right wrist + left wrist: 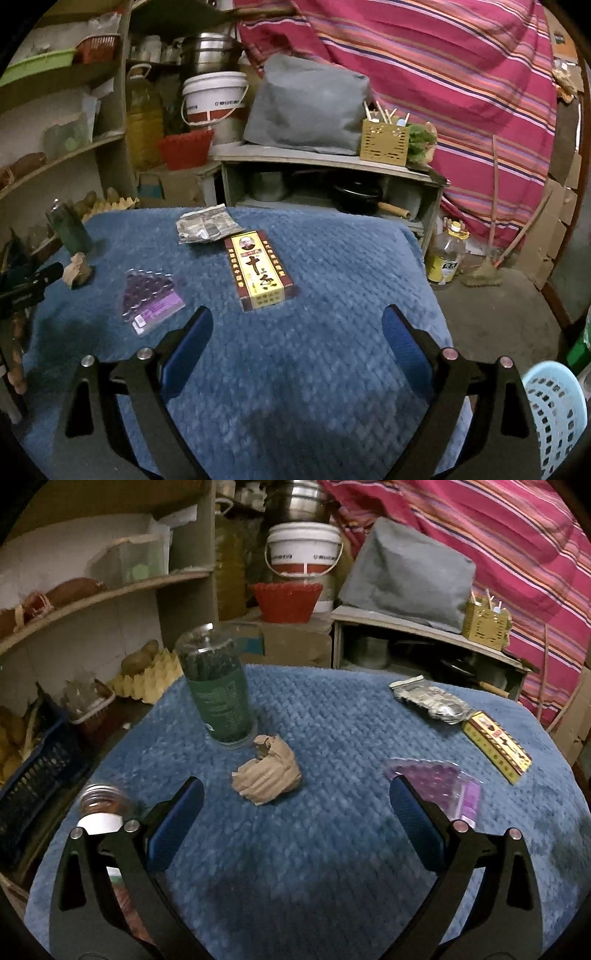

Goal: Collect trash
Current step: 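Grasp the crumpled tan paper with the left tool while the right tool grasps the silver snack wrapper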

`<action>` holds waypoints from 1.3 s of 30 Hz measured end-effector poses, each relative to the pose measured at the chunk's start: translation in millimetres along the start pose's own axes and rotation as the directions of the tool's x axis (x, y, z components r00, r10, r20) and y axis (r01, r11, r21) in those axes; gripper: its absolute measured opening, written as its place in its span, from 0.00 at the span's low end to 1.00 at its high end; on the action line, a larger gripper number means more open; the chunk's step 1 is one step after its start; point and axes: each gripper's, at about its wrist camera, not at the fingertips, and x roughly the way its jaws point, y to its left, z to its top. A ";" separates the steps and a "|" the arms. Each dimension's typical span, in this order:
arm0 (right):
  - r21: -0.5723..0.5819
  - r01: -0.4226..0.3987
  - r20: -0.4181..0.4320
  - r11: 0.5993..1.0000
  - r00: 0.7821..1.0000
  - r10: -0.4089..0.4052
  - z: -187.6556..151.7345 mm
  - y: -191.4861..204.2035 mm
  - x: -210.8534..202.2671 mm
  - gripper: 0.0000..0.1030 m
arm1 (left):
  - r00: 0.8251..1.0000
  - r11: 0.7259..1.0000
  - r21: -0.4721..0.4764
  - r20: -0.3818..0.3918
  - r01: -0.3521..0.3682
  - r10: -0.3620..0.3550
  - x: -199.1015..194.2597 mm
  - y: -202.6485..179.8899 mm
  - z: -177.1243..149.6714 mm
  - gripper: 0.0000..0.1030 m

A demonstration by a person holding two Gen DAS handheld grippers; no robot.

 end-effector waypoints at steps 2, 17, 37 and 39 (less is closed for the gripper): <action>-0.005 -0.003 -0.004 1.000 1.000 0.003 5.7 2.5 8.4 0.88 | 1.000 1.000 -0.011 -0.017 -0.002 0.002 13.4 2.3 3.8 0.90; -0.069 -0.029 -0.054 0.997 0.998 0.026 42.1 37.7 80.5 0.88 | 0.983 0.997 -0.060 -0.181 -0.048 0.036 85.3 15.2 9.9 0.63; -0.245 -0.064 -0.120 0.968 0.992 0.035 64.8 134.5 157.2 0.88 | 0.996 0.999 -0.035 -0.080 0.028 -0.031 58.8 12.1 8.7 0.43; -0.259 -0.066 -0.131 0.964 0.991 0.033 66.3 141.9 166.3 0.88 | 0.998 0.999 -0.017 -0.059 0.029 -0.030 53.2 10.0 9.8 0.43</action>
